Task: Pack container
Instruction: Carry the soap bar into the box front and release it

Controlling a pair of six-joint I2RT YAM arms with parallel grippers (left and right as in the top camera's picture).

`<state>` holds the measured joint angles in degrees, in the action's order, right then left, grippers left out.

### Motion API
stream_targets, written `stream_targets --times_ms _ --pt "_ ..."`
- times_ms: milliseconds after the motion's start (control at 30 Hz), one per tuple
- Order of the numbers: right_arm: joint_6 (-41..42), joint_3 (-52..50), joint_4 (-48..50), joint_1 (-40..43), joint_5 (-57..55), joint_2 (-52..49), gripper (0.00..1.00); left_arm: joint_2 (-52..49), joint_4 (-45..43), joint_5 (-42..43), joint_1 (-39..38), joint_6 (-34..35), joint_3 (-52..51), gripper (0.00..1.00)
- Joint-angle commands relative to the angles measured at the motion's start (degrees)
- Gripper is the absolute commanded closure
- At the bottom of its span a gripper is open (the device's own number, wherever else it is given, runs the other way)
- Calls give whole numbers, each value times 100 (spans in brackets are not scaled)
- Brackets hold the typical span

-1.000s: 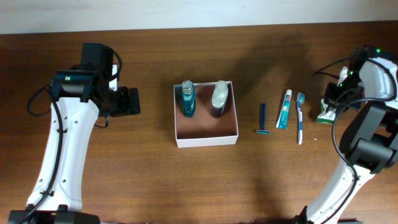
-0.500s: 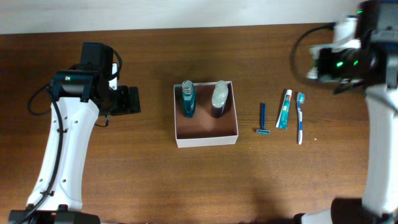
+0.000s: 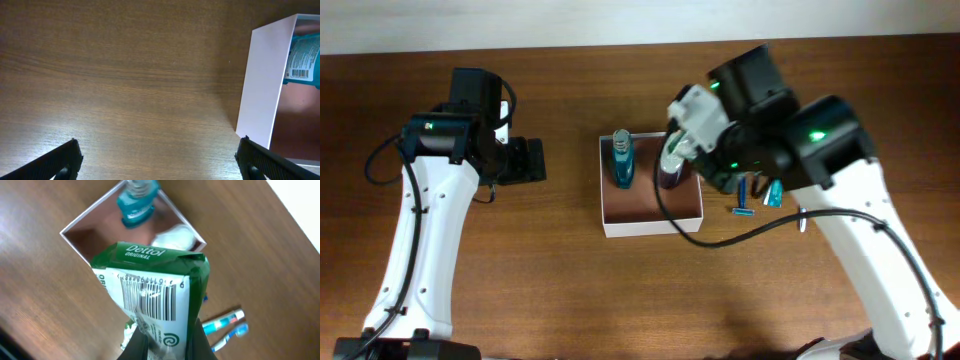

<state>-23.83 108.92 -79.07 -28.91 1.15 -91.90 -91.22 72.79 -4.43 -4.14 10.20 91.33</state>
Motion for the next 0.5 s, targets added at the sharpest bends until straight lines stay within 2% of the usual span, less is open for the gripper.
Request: stream_targets --times_ms 0,233,467 --pt "-295 -525 365 -293 -50 -37 96 105 -17 57 31 -87 -22 0" --pt "-293 -2031 1679 -566 -50 -37 96 105 -17 57 31 -87 -22 0" --pt "-297 -3069 2669 -568 -55 -39 95 105 -17 59 31 -87 -22 0"
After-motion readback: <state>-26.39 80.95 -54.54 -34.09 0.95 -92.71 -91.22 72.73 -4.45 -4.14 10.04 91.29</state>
